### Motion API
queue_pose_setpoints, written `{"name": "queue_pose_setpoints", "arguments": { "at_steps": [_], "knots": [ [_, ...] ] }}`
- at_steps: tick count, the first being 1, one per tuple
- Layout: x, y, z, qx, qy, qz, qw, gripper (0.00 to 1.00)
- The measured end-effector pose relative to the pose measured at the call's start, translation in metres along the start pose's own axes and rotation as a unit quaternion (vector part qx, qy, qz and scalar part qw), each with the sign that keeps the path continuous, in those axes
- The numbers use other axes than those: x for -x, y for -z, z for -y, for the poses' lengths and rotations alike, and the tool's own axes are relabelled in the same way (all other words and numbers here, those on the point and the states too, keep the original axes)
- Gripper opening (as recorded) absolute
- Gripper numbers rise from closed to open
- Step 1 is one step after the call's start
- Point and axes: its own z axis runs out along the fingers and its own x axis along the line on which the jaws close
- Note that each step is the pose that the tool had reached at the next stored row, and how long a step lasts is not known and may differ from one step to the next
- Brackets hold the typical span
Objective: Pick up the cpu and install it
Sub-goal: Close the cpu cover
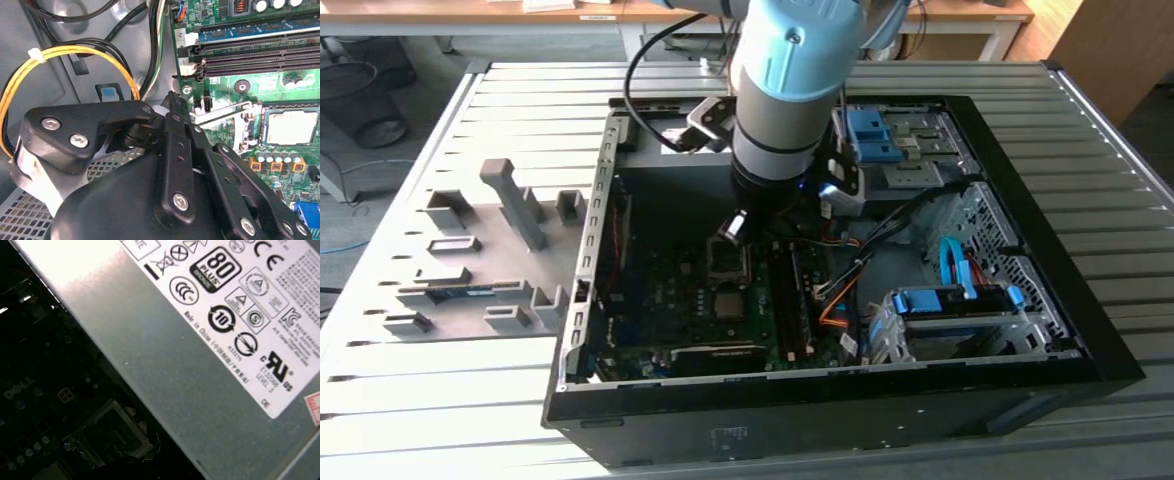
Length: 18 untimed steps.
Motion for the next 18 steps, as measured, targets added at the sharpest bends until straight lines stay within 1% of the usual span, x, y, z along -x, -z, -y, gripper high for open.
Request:
{"name": "queue_pose_setpoints", "arguments": {
  "at_steps": [4, 9, 15, 18],
  "knots": [
    [-0.0005, 0.0024, -0.0009, -0.0004, 0.0, 0.0003, 1.0, 0.1],
    [-0.0003, 0.0075, -0.0023, -0.0007, 0.0, 0.0007, 1.0, 0.1],
    [-0.0007, 0.0102, -0.0032, -0.0009, 0.001, 0.0009, 1.0, 0.1],
    [-0.0006, 0.0135, -0.0039, -0.0007, 0.001, 0.0011, 1.0, 0.1]
  ]
}}
